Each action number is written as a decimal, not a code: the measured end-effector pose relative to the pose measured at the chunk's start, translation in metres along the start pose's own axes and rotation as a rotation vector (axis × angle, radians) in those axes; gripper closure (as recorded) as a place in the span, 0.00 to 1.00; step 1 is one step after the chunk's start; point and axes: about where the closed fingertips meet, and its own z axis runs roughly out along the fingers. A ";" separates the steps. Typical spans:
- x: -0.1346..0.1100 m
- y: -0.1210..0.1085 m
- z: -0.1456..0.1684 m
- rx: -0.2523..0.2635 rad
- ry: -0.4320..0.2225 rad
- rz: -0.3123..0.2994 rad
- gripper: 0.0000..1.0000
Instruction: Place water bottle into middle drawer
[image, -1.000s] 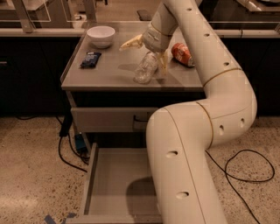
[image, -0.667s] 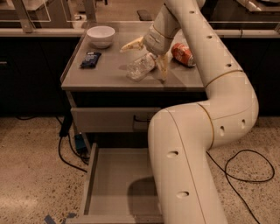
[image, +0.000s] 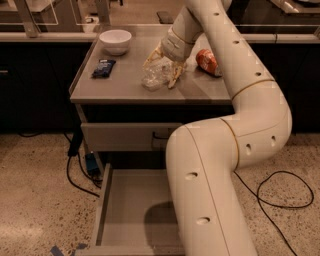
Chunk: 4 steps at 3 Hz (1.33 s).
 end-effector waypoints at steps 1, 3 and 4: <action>0.000 0.000 0.000 0.001 0.001 0.000 0.66; 0.000 0.000 0.000 0.001 0.001 0.000 1.00; 0.005 -0.005 0.004 0.015 0.016 0.001 1.00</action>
Offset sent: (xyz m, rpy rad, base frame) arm -0.0002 0.0000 0.0002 0.0003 -0.0008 -0.0005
